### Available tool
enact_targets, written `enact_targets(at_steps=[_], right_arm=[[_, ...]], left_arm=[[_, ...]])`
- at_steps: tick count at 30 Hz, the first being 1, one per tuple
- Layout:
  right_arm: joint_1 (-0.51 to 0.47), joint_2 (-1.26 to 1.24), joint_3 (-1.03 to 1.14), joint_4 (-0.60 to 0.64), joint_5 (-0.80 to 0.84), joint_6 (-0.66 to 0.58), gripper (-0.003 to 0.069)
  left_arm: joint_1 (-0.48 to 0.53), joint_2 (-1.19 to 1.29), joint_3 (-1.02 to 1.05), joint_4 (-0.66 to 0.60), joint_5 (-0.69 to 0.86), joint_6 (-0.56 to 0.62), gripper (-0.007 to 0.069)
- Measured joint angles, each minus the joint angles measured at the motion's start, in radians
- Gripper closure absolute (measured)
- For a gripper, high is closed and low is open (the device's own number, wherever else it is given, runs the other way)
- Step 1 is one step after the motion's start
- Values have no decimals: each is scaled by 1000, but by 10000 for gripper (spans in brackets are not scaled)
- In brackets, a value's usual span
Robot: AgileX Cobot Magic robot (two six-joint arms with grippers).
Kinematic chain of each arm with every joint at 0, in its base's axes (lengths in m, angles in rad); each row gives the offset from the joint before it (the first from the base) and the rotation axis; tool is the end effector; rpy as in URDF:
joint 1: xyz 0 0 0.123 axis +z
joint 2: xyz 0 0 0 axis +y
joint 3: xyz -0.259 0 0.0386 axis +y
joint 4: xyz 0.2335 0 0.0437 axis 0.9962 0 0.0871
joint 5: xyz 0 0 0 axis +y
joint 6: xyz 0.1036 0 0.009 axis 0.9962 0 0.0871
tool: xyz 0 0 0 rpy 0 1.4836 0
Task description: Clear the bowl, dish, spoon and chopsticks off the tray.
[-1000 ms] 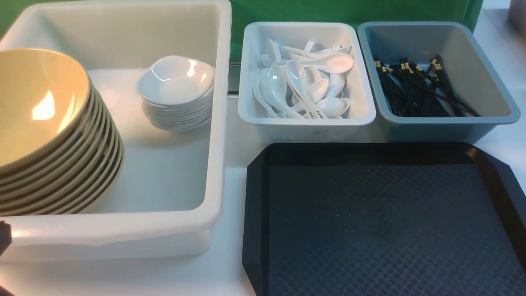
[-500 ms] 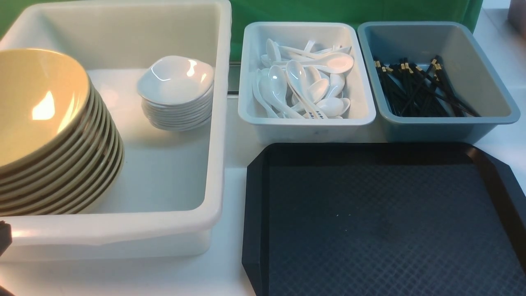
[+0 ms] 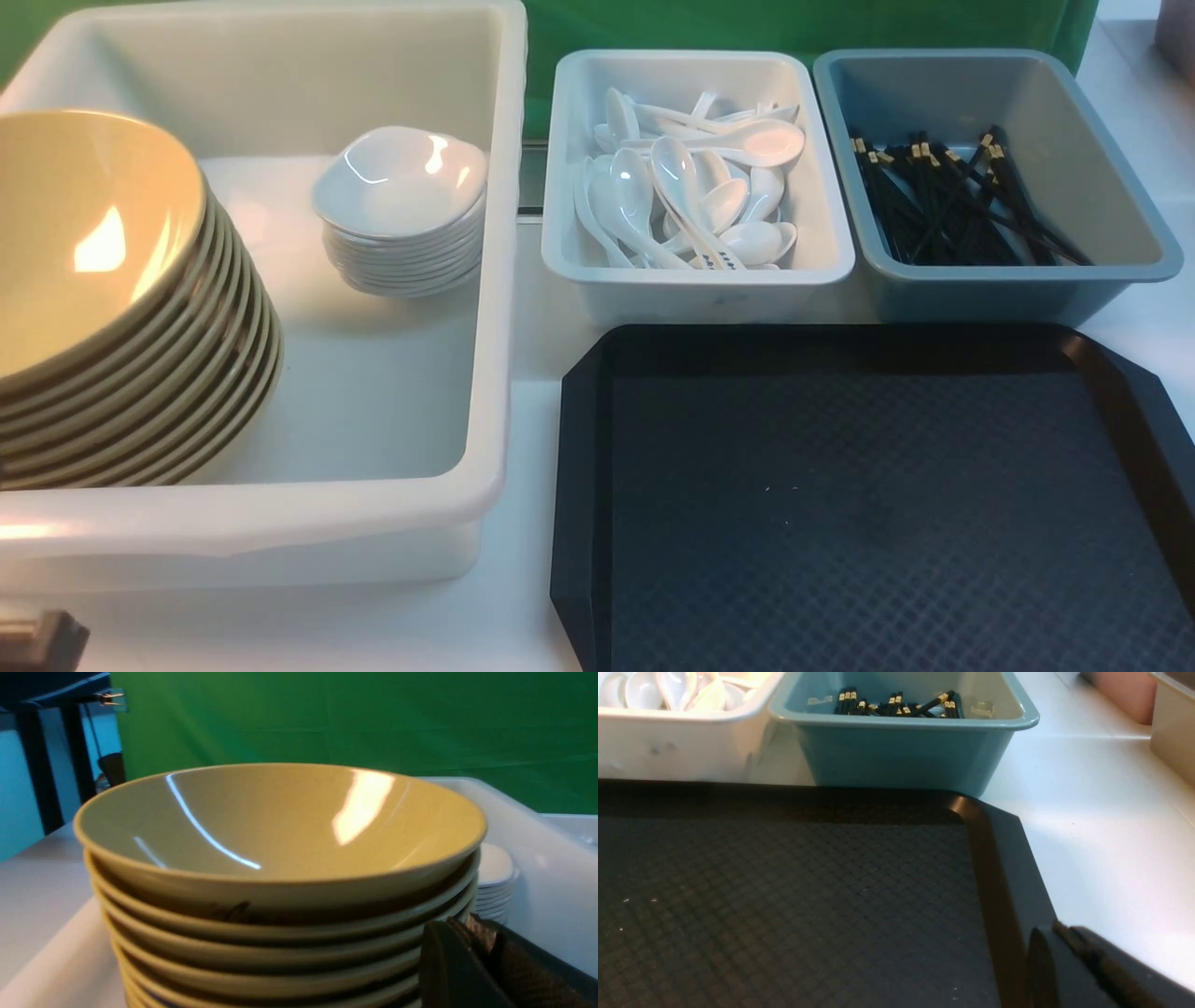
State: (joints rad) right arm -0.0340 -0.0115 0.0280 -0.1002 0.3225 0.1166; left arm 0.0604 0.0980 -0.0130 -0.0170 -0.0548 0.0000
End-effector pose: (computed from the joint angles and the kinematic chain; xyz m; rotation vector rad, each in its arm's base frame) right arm 0.0753 -0.0059 0.1727 0.0730 1.8197 -0.0377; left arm 0.0860 0.0053 0.2163 -0.0593 1.5127 0.0355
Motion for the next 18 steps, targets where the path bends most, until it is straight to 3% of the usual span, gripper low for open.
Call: enact_targets(at_steps=[2,10,18], right_arm=[[0,0,0,0,0,0,624],[0,0,0,-1,1,0,624],[0,0,0,-1,1,0,624]], left_arm=[[8,-25,19,0,10,0,634],[11,-109,38,17,319,15,634],[11,-109,38,17,360,14,634]])
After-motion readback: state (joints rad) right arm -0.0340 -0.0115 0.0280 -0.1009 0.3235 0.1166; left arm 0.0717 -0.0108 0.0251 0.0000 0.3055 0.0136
